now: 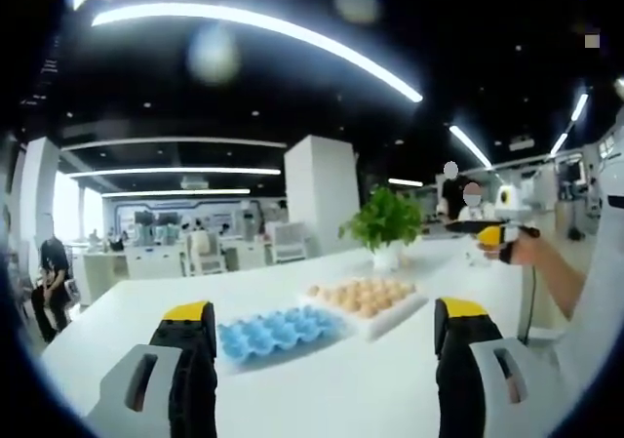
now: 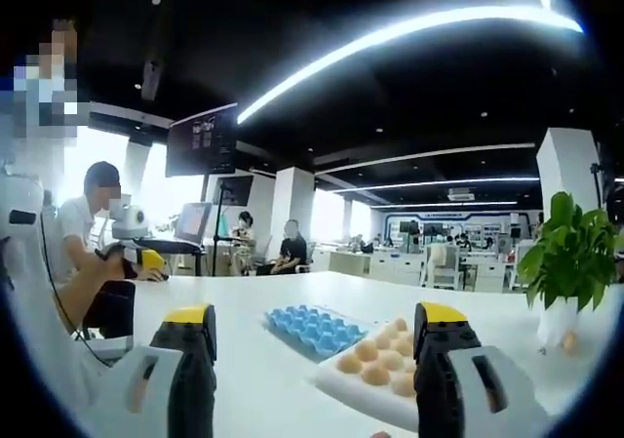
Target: Pick up the eggs on the table and place them into the egg tray on the table
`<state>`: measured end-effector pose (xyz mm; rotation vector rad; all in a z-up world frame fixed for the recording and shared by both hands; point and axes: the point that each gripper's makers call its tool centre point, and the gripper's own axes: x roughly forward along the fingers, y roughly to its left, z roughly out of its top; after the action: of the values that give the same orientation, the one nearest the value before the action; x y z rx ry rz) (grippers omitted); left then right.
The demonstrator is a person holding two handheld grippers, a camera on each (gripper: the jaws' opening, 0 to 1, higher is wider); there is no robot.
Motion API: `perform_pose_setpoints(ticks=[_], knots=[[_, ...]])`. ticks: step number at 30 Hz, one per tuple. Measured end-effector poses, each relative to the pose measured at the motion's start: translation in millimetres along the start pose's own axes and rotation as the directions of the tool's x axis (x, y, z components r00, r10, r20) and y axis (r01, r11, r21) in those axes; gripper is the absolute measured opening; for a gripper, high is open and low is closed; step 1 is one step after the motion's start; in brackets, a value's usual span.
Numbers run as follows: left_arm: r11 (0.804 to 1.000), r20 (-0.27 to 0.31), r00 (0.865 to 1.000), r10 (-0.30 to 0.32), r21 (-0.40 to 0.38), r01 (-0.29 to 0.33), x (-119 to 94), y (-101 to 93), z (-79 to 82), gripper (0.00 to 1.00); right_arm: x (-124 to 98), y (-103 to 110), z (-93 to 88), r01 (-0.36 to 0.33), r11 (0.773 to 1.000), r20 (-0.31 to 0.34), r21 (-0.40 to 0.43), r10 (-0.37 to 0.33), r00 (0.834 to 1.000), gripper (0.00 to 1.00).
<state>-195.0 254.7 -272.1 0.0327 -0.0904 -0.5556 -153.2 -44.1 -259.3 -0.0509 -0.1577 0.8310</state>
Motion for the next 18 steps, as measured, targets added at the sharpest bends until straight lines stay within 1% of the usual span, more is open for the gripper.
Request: perform_pose_setpoints(ticks=[5,8,9,12,16,18], knots=[[1.000,-0.008,1.000,0.000,-0.004,0.000,2.1,1.4,-3.4,0.94,1.7,-3.2,-1.4,0.002,1.000,0.002,0.006,-0.002,1.000,0.87],[1.000,-0.010,1.000,-0.003,-0.006,0.003,3.6,2.0,-5.1,0.94,5.7,-6.4,-6.1,0.007,1.000,-0.009,0.013,-0.007,1.000,0.87],[1.000,-0.017,1.000,-0.005,-0.016,0.004,6.1,3.7,-10.0,0.94,7.3,-5.9,-7.7,0.002,1.000,-0.012,0.014,-0.002,1.000,0.87],[1.000,-0.028,1.000,-0.011,-0.026,0.010,9.3,3.6,-17.4,0.94,12.9,-2.1,-13.0,-0.014,1.000,-0.030,0.009,0.014,0.999,0.87],[0.999,-0.029,0.999,-0.024,-0.042,0.023,13.0,2.3,-25.6,0.94,18.7,-0.5,-14.1,-0.029,0.999,-0.036,0.014,0.030,0.999,0.87],[0.998,-0.031,0.999,-0.027,-0.057,0.025,14.7,2.6,-30.1,0.94,20.8,-0.1,-12.7,-0.035,0.999,-0.041,-0.003,0.035,0.999,0.87]])
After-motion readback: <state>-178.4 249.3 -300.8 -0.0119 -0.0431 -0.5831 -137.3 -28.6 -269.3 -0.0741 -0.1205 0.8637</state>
